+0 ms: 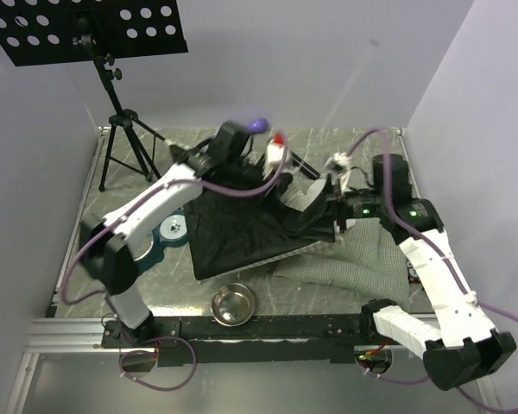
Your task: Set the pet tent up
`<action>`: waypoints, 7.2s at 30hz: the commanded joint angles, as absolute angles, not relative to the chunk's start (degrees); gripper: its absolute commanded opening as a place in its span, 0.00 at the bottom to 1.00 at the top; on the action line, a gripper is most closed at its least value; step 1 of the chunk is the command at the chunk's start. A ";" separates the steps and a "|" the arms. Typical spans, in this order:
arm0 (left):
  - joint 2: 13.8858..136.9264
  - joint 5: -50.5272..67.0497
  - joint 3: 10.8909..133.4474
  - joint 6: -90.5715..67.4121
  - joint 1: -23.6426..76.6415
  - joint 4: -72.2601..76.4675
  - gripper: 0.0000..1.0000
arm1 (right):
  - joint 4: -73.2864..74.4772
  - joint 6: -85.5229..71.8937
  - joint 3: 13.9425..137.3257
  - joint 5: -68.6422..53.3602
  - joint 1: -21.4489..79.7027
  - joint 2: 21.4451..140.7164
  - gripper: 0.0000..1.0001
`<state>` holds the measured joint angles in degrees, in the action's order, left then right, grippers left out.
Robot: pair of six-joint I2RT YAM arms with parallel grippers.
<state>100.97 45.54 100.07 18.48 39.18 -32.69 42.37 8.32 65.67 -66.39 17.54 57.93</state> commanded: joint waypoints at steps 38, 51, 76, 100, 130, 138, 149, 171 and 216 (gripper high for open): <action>66.97 12.84 53.79 3.95 43.15 11.16 1.00 | 17.32 0.44 54.14 -57.39 18.81 61.79 0.65; 74.17 0.55 44.65 7.13 46.14 30.58 0.91 | 12.39 -4.57 50.89 -59.50 20.04 59.50 0.63; 67.68 26.78 49.65 23.01 42.28 20.50 0.01 | 14.68 2.29 53.96 -64.68 8.55 51.34 0.68; 64.25 44.38 57.83 37.87 42.63 8.97 0.01 | -3.86 2.82 51.94 -64.87 14.67 53.70 0.83; 63.55 45.87 64.25 3.97 35.43 10.73 0.72 | -5.88 6.86 49.66 -55.19 21.09 52.39 0.00; 67.76 54.31 62.67 -7.73 34.19 19.59 0.76 | -10.37 1.67 49.57 -55.46 21.18 52.82 0.00; 74.44 56.77 61.35 -9.76 34.54 27.68 0.71 | -10.11 0.18 50.10 -55.11 21.71 51.94 0.00; 75.14 62.22 68.81 1.75 30.24 8.63 0.01 | 13.94 5.01 60.36 -55.02 21.80 47.64 0.78; 76.64 66.18 71.01 -4.04 27.69 12.83 0.01 | -29.73 -29.11 88.77 -42.72 -1.23 56.43 0.73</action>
